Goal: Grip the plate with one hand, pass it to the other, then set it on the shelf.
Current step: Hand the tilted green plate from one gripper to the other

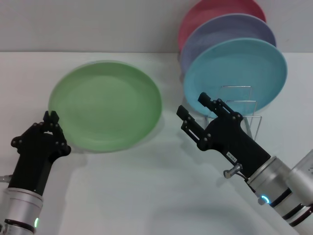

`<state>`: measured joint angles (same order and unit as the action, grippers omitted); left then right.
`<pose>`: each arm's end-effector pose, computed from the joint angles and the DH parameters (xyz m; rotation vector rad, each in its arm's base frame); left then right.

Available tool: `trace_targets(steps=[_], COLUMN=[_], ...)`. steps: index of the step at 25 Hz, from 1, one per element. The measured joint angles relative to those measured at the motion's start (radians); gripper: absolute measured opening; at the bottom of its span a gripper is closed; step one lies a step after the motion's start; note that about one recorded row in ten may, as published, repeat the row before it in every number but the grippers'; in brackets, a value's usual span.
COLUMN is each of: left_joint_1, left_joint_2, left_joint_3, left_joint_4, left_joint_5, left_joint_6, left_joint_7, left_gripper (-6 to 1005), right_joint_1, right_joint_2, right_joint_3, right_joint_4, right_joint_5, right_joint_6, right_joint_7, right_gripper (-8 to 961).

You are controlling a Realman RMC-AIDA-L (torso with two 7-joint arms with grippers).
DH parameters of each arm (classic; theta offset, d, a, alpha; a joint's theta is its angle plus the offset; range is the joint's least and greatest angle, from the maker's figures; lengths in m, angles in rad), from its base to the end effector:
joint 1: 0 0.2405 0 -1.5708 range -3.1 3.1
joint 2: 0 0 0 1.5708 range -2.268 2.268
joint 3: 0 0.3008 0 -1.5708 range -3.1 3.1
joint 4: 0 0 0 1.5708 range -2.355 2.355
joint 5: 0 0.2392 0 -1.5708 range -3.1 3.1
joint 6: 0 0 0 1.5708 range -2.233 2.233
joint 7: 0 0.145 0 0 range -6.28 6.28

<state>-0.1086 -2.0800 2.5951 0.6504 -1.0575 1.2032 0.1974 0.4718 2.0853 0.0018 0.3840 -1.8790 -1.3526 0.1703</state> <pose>-0.3383 0.2580 -0.1171 -1.5852 -0.6061 -0.7629 0.2921 0.3008 -0.1458 -2.0297 0.4956 1.0513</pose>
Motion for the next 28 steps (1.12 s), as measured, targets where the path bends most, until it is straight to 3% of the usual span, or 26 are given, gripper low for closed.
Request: trace_targets(steps=[9, 28], left_joint_1=[-0.017, -0.037], left_joint_2=[0.0, 0.0], left_joint_3=[0.063, 0.07], left_joint_4=[0.037, 0.063], left_joint_5=[-0.061, -0.089], left_joint_6=[0.002, -0.003], left_joint_7=[0.1, 0.183], left_gripper=[27, 27], right_joint_1=[0.031, 0.083], right_joint_2=[0.003, 0.005], right_joint_3=[0.009, 0.053], right_joint_4=[-0.002, 0.019], right_joint_5=[0.0, 0.001], right_joint_6=[0.067, 0.162], right_joint_7=[0.018, 0.019], right_gripper=[630, 628])
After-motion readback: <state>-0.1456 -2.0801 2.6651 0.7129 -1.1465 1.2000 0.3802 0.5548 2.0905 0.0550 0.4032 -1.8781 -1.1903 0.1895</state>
